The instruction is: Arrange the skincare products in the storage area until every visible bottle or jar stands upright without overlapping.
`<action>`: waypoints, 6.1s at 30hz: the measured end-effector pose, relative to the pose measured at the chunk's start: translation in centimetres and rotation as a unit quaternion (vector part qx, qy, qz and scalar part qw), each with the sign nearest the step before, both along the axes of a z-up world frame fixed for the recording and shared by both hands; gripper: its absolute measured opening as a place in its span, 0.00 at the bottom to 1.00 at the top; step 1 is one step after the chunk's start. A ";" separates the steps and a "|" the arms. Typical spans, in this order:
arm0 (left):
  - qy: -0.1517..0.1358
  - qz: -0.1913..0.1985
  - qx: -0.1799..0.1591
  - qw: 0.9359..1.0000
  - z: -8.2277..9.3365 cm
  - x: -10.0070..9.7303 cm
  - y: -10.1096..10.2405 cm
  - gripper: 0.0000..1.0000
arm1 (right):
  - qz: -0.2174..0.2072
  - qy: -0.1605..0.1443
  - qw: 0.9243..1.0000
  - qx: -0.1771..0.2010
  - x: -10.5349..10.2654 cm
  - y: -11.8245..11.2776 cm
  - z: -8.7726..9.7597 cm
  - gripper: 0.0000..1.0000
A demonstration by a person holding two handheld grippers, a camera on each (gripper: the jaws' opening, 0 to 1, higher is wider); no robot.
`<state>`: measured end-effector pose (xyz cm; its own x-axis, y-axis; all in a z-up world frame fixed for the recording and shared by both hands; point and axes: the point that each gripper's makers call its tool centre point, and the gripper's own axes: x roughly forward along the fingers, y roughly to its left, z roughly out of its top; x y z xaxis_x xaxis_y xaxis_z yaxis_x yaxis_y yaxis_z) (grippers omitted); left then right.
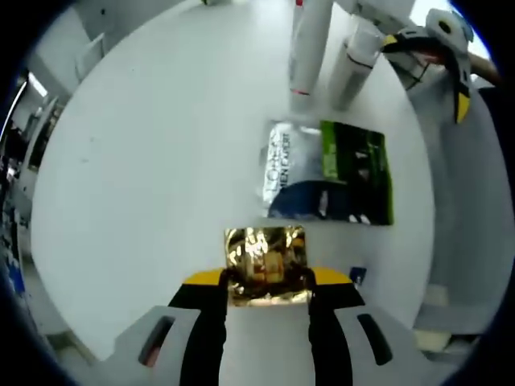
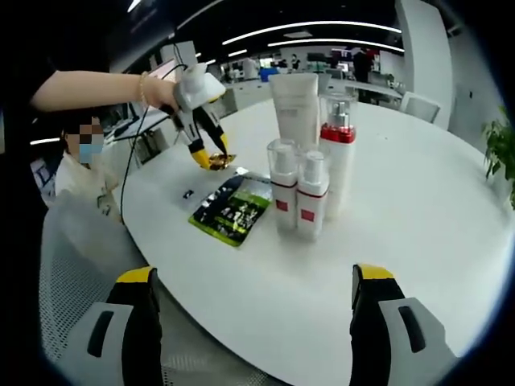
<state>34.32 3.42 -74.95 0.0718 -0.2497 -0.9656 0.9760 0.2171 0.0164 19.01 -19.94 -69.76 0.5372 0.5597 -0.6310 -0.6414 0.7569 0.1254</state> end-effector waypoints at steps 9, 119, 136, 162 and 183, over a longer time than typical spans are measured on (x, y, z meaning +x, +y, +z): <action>0.007 -0.011 0.000 1.000 -0.7 -0.8 0.1 0.39 | 0.002 0.000 1.000 -0.003 0.0 0.0 -0.2 0.99; -0.147 0.411 -0.338 0.834 11.4 -11.7 2.0 0.79 | 0.024 0.001 1.000 0.018 -0.6 1.0 0.4 0.99; -0.213 0.467 -0.380 0.770 11.3 -13.5 3.1 0.74 | 0.014 -0.008 1.000 0.021 -0.4 0.7 0.7 0.99; -0.206 0.489 -0.380 0.757 10.4 -13.4 4.3 0.70 | 0.016 -0.018 1.000 0.012 -0.4 0.8 0.8 0.98; -0.185 0.495 -0.385 0.757 10.0 -13.9 3.9 0.69 | 0.024 -0.011 1.000 0.007 -1.0 0.9 0.6 0.98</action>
<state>20.43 7.35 -64.98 0.8214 -0.3746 -0.4301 0.2881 0.9233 -0.2540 18.01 -19.03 -69.20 0.5234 0.5943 -0.6106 -0.6796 0.7234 0.1215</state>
